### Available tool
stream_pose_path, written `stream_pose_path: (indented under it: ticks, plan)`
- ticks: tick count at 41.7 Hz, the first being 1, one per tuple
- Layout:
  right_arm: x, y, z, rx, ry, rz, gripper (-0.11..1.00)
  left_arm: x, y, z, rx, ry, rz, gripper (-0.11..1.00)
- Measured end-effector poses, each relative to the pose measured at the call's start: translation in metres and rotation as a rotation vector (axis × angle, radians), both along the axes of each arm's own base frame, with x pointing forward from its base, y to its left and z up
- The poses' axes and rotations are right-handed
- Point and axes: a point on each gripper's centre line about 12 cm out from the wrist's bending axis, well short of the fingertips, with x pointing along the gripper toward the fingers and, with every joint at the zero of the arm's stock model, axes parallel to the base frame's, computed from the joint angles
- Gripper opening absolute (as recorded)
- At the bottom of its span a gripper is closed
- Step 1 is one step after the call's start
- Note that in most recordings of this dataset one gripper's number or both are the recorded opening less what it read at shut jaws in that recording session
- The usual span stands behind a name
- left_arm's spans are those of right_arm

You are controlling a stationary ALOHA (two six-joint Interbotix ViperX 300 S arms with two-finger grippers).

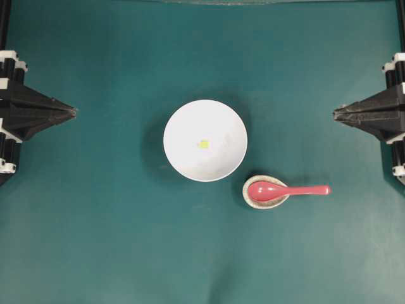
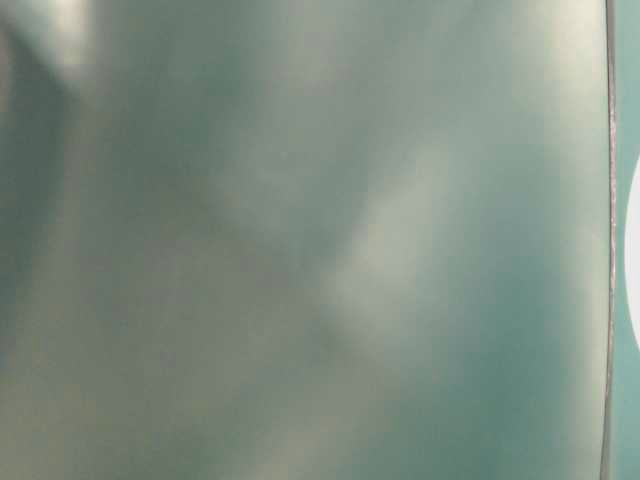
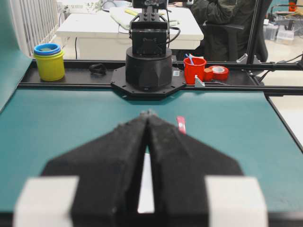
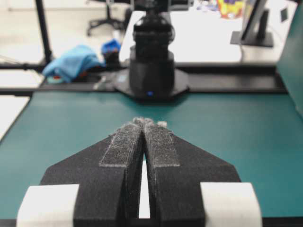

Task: Scoop the yellow hexagonal prism block from the bowl with a spoon using the right arm.
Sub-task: 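Move the right gripper toward the red spoon's handle on the spoon rest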

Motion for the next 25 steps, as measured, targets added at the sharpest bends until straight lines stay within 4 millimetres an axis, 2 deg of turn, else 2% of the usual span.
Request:
stream_pose_path:
  ticks: [8,22,25]
  plan:
    - [0.002,-0.002,-0.008,0.006,0.064,-0.007,0.0,0.0,0.0,0.0,0.007,0.0,0.0,0.0]
    - [0.002,-0.002,-0.009,0.008,0.071,-0.008,0.01,0.0,0.0,0.002,0.006,-0.021,-0.002,0.0]
    - [0.003,-0.002,-0.01,0.007,0.077,-0.008,0.09,0.0,0.0,0.002,0.006,-0.023,-0.002,0.0]
